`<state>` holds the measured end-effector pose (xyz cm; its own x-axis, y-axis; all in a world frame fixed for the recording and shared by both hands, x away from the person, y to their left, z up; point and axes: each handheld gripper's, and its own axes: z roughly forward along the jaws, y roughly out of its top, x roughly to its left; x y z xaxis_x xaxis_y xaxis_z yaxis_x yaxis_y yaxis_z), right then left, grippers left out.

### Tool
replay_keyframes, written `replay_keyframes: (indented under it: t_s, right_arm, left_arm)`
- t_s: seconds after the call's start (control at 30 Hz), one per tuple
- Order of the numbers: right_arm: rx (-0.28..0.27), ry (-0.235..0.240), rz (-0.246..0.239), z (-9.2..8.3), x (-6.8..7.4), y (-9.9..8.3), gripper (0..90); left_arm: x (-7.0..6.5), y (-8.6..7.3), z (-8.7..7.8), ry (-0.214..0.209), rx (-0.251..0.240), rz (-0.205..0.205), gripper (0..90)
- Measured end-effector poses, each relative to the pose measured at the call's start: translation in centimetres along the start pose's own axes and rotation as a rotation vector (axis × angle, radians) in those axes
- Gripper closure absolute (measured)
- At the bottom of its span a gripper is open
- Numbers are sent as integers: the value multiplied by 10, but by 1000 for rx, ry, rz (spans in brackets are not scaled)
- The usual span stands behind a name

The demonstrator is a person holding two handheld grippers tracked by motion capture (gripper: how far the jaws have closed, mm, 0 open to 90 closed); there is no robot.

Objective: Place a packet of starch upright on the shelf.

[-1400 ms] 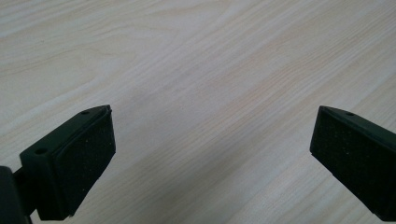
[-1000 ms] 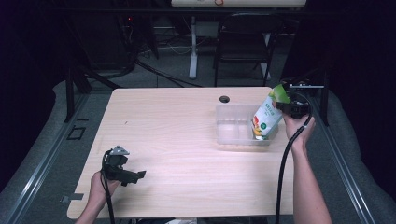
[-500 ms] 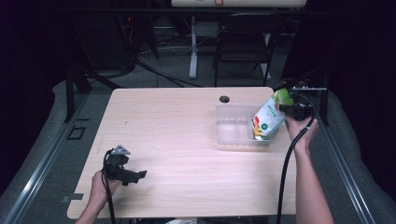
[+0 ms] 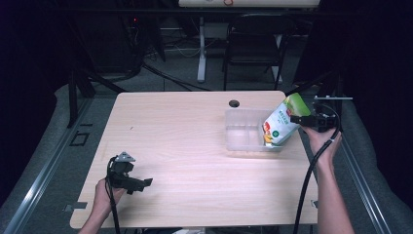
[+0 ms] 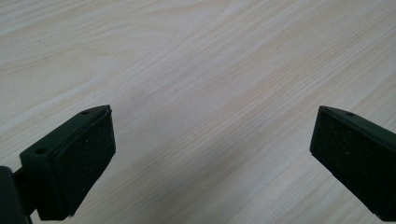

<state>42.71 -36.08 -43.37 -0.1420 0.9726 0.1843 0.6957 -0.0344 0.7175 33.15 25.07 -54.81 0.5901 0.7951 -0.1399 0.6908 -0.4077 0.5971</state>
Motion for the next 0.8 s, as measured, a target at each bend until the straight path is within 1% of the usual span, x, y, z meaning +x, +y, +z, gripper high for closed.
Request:
replay_keyframes:
  t_s: [0.07,0.1,0.13,0.17,0.2,0.27,0.3,0.33,0.37,0.4,0.43,0.47,0.5,0.53,0.57,0.6,0.63,0.67,0.7,0.73,0.77,0.8]
  right_arm:
    - [13,37,-16,-9,1,-8,219]
    - [33,41,-28,-14,2,-12,187]
    - [27,54,-34,-18,2,-16,176]
    - [26,89,-46,-24,4,-23,160]
    - [41,98,-61,-28,5,-28,144]
    - [42,139,-67,-32,9,-38,134]
    - [60,156,-80,-35,12,-44,119]
    - [68,158,-98,-36,15,-50,111]
    - [81,171,-109,-37,18,-57,94]
    - [105,206,-116,-36,25,-72,71]
    - [105,206,-116,-36,25,-72,71]
    - [135,222,-140,-33,34,-89,49]
    - [135,222,-140,-33,34,-89,49]
    - [170,247,-147,-27,42,-109,26]
    - [170,247,-147,-27,42,-109,26]
    - [206,268,-156,-19,47,-128,10]
    - [206,268,-156,-19,47,-128,10]
    - [230,248,-183,-15,49,-134,0]
    - [244,212,-218,-12,51,-138,0]
    - [243,190,-241,-9,52,-142,0]
    - [253,195,-243,-5,52,-145,0]
    - [295,193,-258,2,51,-150,0]
  left_arm:
    - [0,0,0,1,0,4,2]
    - [0,0,0,1,2,6,2]
    - [0,0,0,3,1,5,2]
    - [0,0,0,1,0,6,2]
    - [0,0,1,-2,1,6,2]
    - [0,1,1,-5,4,4,2]
    - [-1,1,1,-2,2,3,2]
    - [-1,1,1,-2,0,7,2]
    - [-1,1,0,-2,2,8,2]
    - [-1,1,0,-3,1,8,2]
    - [-1,1,0,-2,2,8,2]
    - [-1,0,0,-3,4,9,2]
    - [-1,0,0,-4,6,10,2]
    - [-1,0,0,-3,5,11,2]
    - [-1,0,0,-4,8,14,2]
    - [-1,0,-1,-3,7,16,2]
    - [-1,0,-1,-4,6,14,2]
    - [-1,0,-1,-2,1,17,2]
    - [-1,-1,-1,-5,-1,16,2]
    - [0,-1,-1,-3,2,18,2]
    - [0,-1,-1,-3,1,21,2]
    - [0,-1,-2,2,-3,25,2]
